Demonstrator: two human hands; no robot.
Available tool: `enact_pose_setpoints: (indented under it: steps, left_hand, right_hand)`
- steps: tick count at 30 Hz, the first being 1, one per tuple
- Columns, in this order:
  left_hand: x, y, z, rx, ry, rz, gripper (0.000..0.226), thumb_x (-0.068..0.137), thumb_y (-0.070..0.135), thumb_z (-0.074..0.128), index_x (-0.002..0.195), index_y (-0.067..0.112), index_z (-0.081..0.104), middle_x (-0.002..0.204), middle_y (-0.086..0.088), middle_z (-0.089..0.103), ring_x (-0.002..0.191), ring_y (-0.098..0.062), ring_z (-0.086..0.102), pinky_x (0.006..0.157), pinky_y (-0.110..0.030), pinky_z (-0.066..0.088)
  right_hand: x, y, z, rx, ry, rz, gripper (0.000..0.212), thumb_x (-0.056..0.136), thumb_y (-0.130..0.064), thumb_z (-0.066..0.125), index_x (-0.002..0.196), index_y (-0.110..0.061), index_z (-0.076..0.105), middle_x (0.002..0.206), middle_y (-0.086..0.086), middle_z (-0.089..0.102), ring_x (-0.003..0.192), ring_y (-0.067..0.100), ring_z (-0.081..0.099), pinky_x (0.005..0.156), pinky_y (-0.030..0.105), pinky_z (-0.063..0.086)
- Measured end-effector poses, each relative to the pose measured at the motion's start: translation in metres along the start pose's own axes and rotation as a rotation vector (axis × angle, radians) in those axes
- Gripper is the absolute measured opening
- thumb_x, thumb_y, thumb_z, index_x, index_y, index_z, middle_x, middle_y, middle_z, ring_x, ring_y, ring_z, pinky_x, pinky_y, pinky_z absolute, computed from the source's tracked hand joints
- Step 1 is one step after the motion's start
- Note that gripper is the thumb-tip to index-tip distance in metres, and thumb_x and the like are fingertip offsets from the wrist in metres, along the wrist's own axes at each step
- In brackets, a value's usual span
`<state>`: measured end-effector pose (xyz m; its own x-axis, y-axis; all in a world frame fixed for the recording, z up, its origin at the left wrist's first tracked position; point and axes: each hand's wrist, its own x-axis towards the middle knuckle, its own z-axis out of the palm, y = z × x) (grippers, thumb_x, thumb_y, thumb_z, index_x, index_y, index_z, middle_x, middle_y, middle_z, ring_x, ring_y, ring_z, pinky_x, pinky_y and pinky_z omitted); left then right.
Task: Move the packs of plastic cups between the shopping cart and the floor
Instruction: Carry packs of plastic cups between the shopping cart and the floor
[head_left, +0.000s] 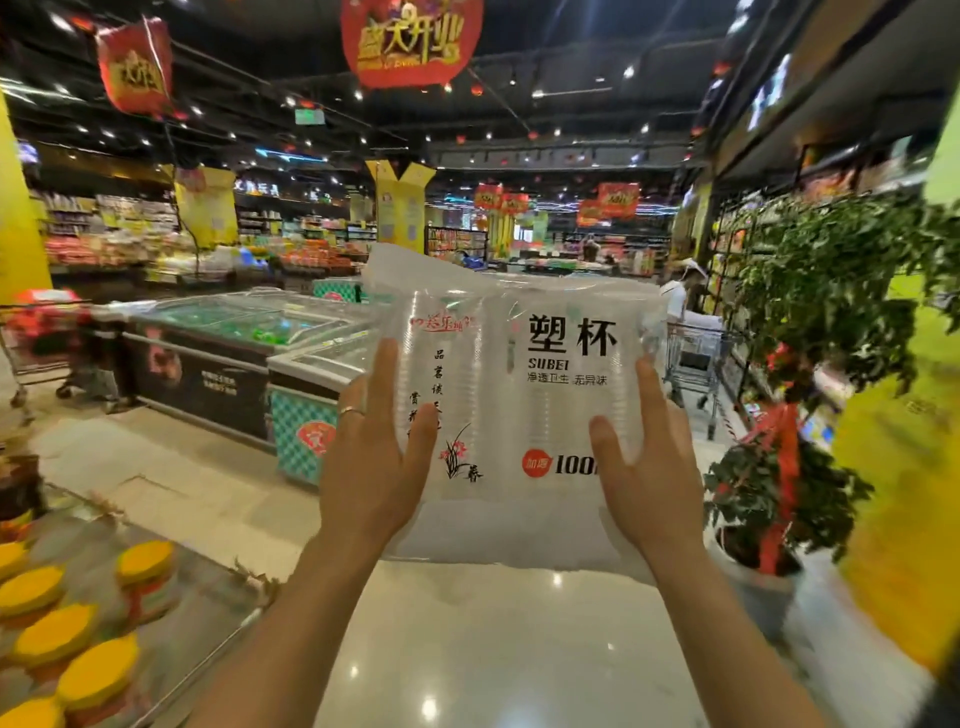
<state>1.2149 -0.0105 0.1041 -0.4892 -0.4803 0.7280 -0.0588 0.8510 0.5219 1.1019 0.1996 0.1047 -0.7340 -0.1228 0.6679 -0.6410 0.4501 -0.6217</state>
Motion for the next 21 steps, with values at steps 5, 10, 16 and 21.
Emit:
enact_pose_setpoints:
  steps: [5, 10, 16, 21]
  left_hand:
    - [0.074, -0.051, 0.047, -0.035, -0.034, 0.005, 0.070, 0.090, 0.062, 0.031, 0.152, 0.049, 0.000, 0.156, -0.012, 0.027, 0.128, -0.035, 0.048, 0.091, -0.048, 0.046]
    - [0.127, -0.099, 0.088, -0.082, -0.069, 0.005, 0.070, 0.090, 0.062, 0.032, 0.150, 0.053, -0.003, 0.157, -0.010, 0.026, 0.127, -0.034, 0.048, 0.092, -0.046, 0.045]
    - [0.177, -0.134, 0.141, -0.097, -0.135, -0.016, 0.069, 0.094, 0.057, 0.037, 0.151, 0.049, -0.001, 0.159, -0.009, 0.021, 0.135, -0.031, 0.039, 0.099, -0.051, 0.042]
    - [0.218, -0.148, 0.196, -0.103, -0.141, -0.011, 0.070, 0.097, 0.054, 0.041, 0.152, 0.047, -0.001, 0.158, -0.009, 0.022, 0.139, -0.031, 0.035, 0.100, -0.052, 0.040]
  right_hand:
    - [0.056, 0.007, 0.067, -0.020, 0.022, 0.033, 0.066, 0.098, -0.040, 0.050, 0.152, -0.045, 0.013, 0.145, 0.003, 0.036, 0.112, 0.021, 0.050, 0.082, 0.030, 0.036]
    - [0.096, 0.017, 0.127, -0.064, 0.064, 0.024, 0.065, 0.097, -0.039, 0.051, 0.152, -0.042, 0.017, 0.153, -0.001, 0.031, 0.126, 0.018, 0.041, 0.085, 0.029, 0.032]
    - [0.140, 0.046, 0.179, -0.093, 0.064, 0.044, 0.066, 0.096, -0.042, 0.051, 0.152, -0.045, 0.014, 0.154, -0.001, 0.030, 0.131, 0.019, 0.041, 0.087, 0.031, 0.034]
    - [0.186, 0.080, 0.210, -0.087, 0.084, 0.038, 0.067, 0.096, -0.042, 0.052, 0.151, -0.048, 0.014, 0.153, -0.003, 0.031, 0.135, 0.019, 0.038, 0.090, 0.035, 0.038]
